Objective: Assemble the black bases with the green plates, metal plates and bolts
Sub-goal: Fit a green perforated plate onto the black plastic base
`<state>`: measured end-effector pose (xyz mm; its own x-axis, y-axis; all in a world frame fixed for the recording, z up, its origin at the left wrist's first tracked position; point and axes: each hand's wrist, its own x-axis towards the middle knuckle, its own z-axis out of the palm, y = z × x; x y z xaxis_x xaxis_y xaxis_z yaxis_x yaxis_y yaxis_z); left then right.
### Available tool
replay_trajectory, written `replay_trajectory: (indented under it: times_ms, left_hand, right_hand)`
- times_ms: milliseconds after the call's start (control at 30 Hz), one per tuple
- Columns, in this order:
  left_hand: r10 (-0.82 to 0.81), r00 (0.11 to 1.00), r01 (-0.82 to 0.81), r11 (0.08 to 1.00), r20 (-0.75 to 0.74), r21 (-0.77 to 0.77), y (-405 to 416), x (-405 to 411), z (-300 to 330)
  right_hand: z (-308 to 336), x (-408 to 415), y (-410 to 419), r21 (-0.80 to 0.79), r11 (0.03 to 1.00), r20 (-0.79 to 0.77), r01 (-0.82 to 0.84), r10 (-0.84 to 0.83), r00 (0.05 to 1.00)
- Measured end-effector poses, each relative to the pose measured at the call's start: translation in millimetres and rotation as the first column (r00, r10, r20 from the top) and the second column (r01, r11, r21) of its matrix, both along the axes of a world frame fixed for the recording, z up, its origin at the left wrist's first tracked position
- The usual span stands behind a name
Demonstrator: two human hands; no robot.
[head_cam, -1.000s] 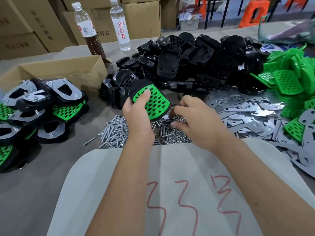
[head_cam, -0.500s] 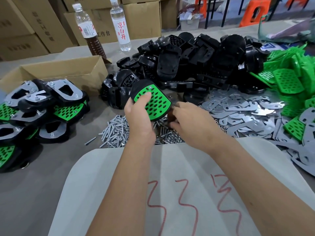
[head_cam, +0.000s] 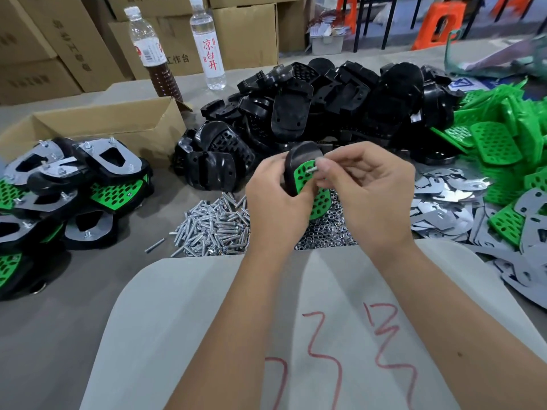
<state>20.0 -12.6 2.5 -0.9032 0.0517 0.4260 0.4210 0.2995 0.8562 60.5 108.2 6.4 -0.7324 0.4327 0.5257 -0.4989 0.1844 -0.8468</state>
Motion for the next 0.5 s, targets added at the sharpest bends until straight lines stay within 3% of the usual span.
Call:
replay_trajectory:
  times_ms: [233,400,500]
  left_hand:
    - [0.038,0.998,-0.042,0.997,-0.056,-0.065,1.6,1.3,-1.2]
    - [0.096,0.99,-0.107,0.987,-0.101,-0.118,4.0,5.0,-2.1]
    - [0.12,0.983,-0.138,0.983,-0.142,-0.124,7.2,6.7,-2.8]
  right_hand:
    - [-1.5,1.3,-3.9,0.057,0.997,0.046,0.055,-0.058,0.997]
    - [-4.4,0.4,-7.8,0.306,0.933,-0.029,0.189,-0.19,0.981]
    - [-4.6,-1.4,-5.7,0.295,0.945,0.02,0.142,-0.155,0.988]
